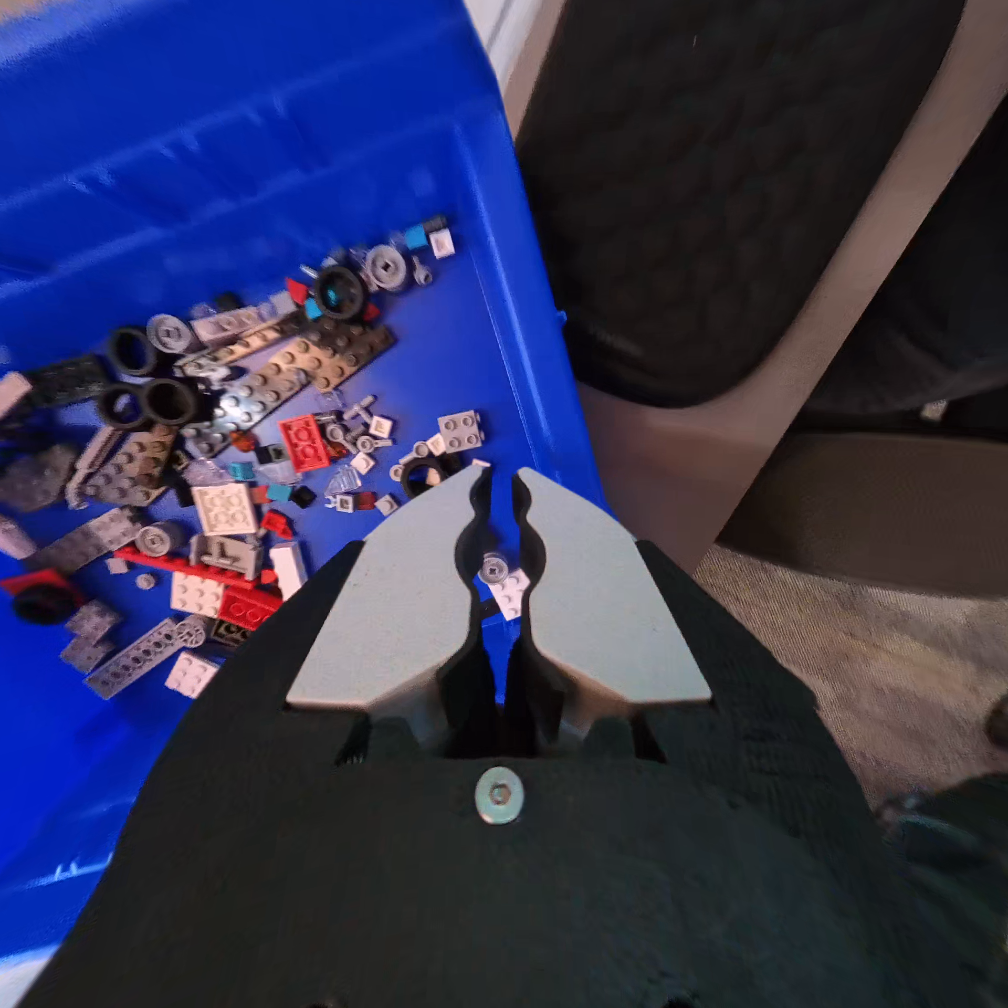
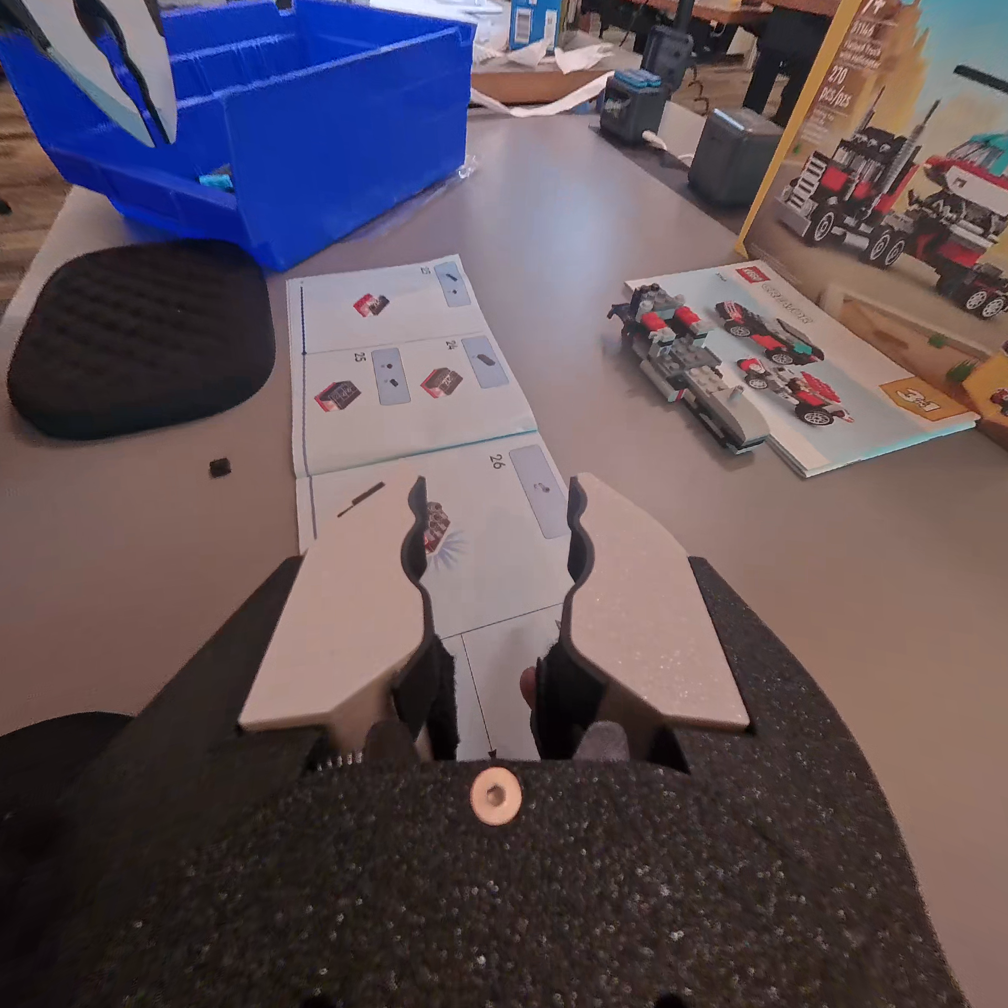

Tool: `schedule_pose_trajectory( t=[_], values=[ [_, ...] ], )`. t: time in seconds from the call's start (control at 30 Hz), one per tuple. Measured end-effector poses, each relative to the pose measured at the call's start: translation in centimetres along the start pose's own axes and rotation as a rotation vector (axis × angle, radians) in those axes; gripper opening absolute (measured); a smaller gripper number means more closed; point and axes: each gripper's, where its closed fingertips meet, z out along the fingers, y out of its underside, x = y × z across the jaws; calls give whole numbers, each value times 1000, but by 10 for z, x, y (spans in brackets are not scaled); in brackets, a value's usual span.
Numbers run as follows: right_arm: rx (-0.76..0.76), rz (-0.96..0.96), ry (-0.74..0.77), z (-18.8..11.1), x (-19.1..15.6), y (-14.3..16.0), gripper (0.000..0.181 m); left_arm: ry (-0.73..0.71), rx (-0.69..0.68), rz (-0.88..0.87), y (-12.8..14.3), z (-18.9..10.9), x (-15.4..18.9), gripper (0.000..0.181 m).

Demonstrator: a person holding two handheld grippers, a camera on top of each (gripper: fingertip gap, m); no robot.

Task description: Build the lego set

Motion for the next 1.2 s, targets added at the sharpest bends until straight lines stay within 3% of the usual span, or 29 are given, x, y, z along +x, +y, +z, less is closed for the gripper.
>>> schedule_pose_trajectory(
  t=[0.17,0.4,0.57,0.87,0.93,1.0,1.03,1.13,1.2],
  values=[
    [-19,1,16,0,4,5,50,79,-86,-77,6,29,-7,9],
    [-26,1,18,-2,6,8,50,9,-247,-154,28,43,-24,19],
    [-29,-4,10,-2,4,8,50,23,-179,-164,16,43,-22,18],
    [-34,-23,4,-3,1,8,50,24,-225,-198,22,50,-23,9],
    [-30,-27,3,-4,1,7,50,-36,-217,-242,24,45,-30,9],
    [-20,-29,3,-4,0,5,50,-184,-88,-311,12,22,-48,8],
    [-13,-29,-1,-5,-1,4,50,-259,57,-359,-2,5,-57,8],
    [0,-41,-22,-3,-5,-1,50,-304,716,-483,-64,-64,-64,8],
    [7,-57,-39,-1,-10,-4,49,-129,1194,-526,-102,-109,-46,8]
  ],
)
